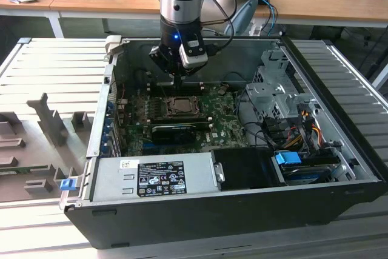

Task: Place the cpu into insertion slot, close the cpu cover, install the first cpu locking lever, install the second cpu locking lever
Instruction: 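Install the first cpu locking lever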

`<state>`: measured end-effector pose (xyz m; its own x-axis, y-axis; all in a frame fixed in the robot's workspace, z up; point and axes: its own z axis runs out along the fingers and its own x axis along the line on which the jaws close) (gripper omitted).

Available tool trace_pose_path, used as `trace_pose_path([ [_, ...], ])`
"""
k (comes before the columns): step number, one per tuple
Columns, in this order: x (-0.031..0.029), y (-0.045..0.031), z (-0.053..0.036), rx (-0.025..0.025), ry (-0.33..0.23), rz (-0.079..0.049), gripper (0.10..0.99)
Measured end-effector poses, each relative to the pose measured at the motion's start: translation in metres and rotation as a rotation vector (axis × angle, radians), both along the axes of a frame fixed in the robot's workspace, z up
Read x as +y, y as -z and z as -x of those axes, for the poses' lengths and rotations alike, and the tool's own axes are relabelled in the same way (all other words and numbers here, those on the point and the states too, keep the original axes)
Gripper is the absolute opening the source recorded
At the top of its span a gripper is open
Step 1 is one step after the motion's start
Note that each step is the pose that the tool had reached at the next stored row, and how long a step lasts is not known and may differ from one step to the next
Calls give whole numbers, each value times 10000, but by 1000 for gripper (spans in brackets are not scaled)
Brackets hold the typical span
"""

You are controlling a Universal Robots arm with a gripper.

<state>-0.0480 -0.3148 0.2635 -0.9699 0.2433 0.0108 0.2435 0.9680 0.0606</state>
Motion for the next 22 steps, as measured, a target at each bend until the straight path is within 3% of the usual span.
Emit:
trace_pose_path([
  [14, 8, 3, 0, 0, -1194, -1, 106],
  [19, 7, 22, 0, -4, -1915, 2, 106],
  [21, 7, 27, 0, -63, -2061, 8, 106],
  [22, 7, 30, 0, -116, -2144, 12, 106],
])
